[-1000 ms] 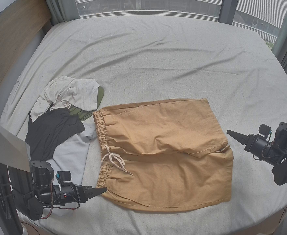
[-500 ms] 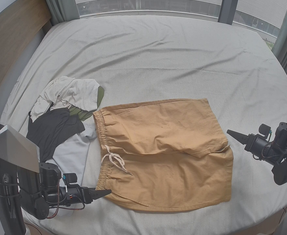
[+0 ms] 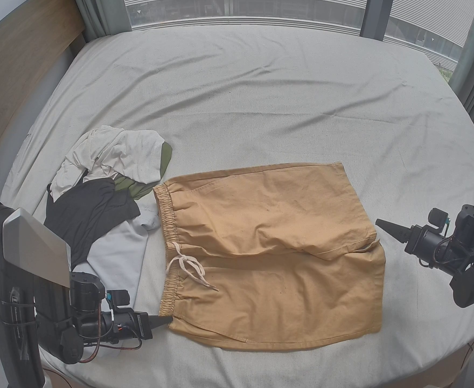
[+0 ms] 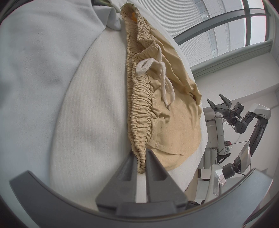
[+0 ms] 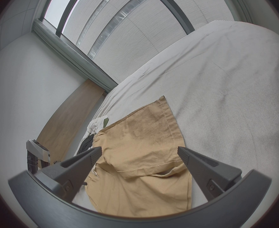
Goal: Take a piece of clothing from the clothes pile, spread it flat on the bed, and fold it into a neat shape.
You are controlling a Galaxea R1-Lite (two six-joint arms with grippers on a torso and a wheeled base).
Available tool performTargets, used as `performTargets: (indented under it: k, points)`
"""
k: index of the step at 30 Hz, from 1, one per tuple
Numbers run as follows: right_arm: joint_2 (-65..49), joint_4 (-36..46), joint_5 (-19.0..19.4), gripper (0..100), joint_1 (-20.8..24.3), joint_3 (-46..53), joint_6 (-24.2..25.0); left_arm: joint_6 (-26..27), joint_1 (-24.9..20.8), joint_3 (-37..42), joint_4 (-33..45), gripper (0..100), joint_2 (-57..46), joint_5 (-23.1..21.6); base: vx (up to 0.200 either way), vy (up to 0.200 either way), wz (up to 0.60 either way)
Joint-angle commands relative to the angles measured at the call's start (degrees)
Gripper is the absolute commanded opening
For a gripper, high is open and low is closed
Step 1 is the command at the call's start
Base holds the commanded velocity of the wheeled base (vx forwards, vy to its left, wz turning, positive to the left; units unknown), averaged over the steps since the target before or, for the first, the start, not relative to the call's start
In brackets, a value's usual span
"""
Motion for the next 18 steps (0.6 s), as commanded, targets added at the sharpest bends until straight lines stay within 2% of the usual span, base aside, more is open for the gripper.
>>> performTargets:
  k: [1,9,15,18]
  points:
    - [1.0,1.3,0.1,100,-0.4,3.2,-2.8,0.1,0.1,5.7,0.0,0,-3.4,-0.6,0.000,0.000,0.00]
    - [2.4,9.3,0.1,100,-0.6,9.8,-15.0,0.2,0.1,6.0,-0.1,0,-3.9,-0.6,0.000,0.000,0.00]
    - [1.8,10.1,0.1,100,-0.6,16.3,-17.2,1.2,0.0,5.9,-0.1,0,-3.9,-0.5,0.000,0.000,0.00]
    - [1.9,13.7,0.0,100,-1.2,17.4,-19.8,1.8,-0.1,5.9,0.0,0,-3.8,-0.6,0.000,0.000,0.00]
